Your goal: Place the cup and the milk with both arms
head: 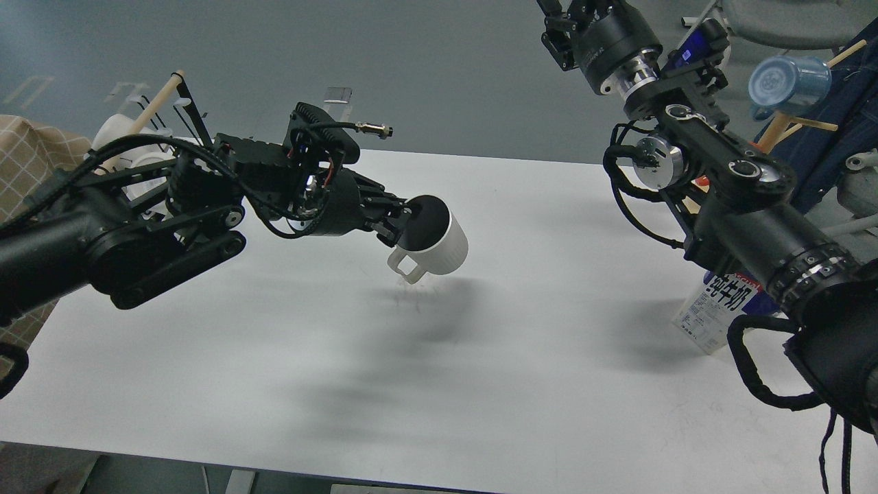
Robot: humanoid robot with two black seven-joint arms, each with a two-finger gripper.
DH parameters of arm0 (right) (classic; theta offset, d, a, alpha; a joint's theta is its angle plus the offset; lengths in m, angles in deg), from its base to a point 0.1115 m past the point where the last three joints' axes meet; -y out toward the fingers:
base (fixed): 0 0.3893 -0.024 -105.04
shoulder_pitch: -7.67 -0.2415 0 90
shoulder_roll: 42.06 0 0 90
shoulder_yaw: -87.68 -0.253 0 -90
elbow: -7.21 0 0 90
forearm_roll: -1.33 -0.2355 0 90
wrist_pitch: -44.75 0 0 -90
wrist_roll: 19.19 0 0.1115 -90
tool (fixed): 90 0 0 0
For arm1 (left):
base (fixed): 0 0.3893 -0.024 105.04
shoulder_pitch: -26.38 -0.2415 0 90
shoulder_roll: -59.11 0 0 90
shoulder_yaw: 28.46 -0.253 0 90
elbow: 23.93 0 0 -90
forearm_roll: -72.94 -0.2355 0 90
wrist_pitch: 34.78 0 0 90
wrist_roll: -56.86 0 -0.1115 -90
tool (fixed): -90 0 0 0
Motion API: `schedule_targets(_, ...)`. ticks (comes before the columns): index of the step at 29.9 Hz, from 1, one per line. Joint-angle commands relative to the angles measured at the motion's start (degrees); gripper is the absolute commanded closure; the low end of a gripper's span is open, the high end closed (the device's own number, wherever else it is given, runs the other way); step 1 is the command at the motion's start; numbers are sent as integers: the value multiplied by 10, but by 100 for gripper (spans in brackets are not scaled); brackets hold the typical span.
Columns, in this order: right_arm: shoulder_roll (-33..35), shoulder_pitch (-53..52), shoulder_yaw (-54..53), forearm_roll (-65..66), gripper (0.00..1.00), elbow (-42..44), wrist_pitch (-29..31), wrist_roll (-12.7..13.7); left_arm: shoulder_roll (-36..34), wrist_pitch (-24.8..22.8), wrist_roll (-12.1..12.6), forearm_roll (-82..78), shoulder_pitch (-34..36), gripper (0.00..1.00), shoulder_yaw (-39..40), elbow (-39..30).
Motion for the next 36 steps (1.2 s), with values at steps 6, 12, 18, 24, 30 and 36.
schedule_targets(6, -2, -1, 0, -1, 0, 0, -6, 0, 67, 0, 1, -3, 19, 100, -49, 54)
schedule_targets(12, -2, 0, 0, -1, 0, 0, -6, 0, 81, 0, 2, -4, 37, 100, -83, 62)
schedule_targets(18, -2, 1, 0, -1, 0, 0, -6, 0, 81, 0, 2, -15, 40, 100, -112, 75)
schedule_targets(24, -2, 4, 0, -1, 0, 0, -6, 0, 83, 0, 2, -13, 36, 100, -113, 76)
schedule_targets(30, -2, 5, 0, -1, 0, 0, -6, 0, 86, 0, 1, -7, 34, 61, -113, 83)
schedule_targets(36, -2, 7, 0, -1, 0, 0, -6, 0, 86, 0, 1, -4, 38, 22, -112, 83)
